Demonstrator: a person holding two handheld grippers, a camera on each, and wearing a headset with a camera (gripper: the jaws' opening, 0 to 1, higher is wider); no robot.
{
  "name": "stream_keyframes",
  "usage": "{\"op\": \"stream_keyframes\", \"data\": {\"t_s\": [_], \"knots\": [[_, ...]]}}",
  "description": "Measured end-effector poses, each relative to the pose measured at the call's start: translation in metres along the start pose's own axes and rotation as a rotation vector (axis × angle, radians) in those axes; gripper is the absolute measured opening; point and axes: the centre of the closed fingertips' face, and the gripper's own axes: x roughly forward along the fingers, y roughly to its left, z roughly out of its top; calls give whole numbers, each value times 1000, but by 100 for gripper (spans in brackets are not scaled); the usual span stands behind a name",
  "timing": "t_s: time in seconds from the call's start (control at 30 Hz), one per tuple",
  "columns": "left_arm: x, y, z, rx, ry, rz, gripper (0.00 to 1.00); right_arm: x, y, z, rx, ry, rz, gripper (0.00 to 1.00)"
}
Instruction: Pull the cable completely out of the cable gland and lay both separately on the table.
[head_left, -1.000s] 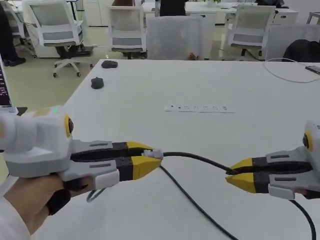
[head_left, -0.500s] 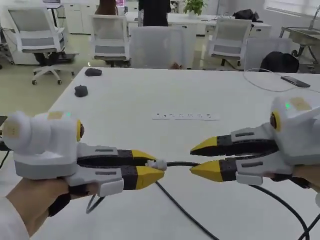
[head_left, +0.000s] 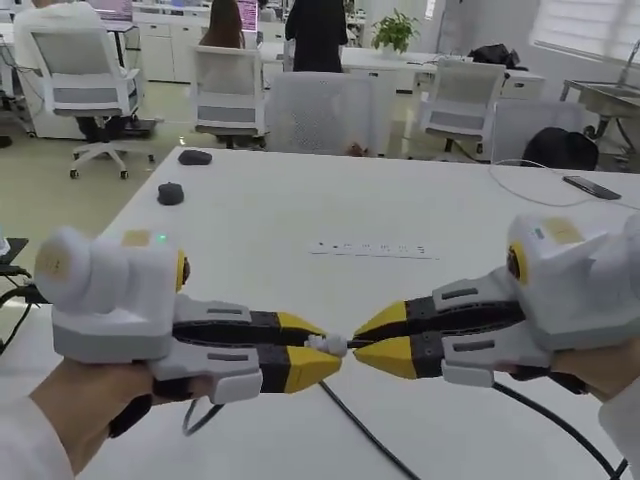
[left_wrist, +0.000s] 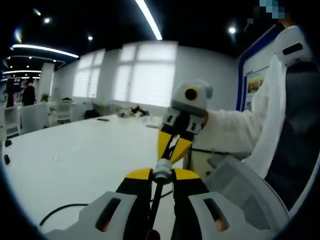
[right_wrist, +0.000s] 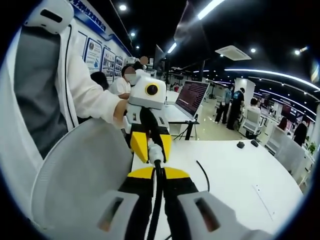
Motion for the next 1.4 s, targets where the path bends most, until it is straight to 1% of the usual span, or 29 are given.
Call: {"op": "stream_keyframes", "data": {"t_s": [0.1, 0.2, 0.3, 0.4, 0.53, 0.67, 0.83, 0.93, 1.03, 1.1, 1.17, 1.33, 1.4], "knots": [[-3, 1, 1, 5, -1, 5, 16, 1, 0, 1, 11, -16, -1, 3], [-5, 2, 3, 11, -4, 8, 16, 2, 0, 4, -1, -30, -11, 3], [-9, 6, 4, 9, -5, 14, 16, 0, -2, 3, 1, -32, -19, 3], [-12, 8, 2, 10, -3, 22, 16, -5, -5, -1, 6, -27, -26, 3], [-18, 13, -1, 4, -2, 39, 16, -12, -11, -15, 29, -9, -42, 3], [-24, 17, -2, 4, 5, 54, 16, -21, -18, -36, 69, 21, -63, 3], [-30, 23, -3, 4, 9, 71, 16, -27, -24, -54, 120, 31, -88, 3], [-33, 24, -3, 1, 7, 76, 16, -28, -24, -62, 135, 44, -94, 3], [-36, 26, -3, -6, 5, 84, 16, -31, -28, -73, 157, 64, -114, 3], [-38, 27, -1, -12, -6, 86, 16, -32, -30, -77, 179, 71, -123, 3], [-39, 27, 0, -13, -12, 87, 16, -33, -31, -80, 186, 77, -129, 3], [-41, 28, 3, -28, -27, 88, 16, -32, -31, -80, 192, 84, -131, 4], [-42, 29, 4, -45, -34, 92, 16, -30, -31, -80, 191, 94, -128, 4]]}}
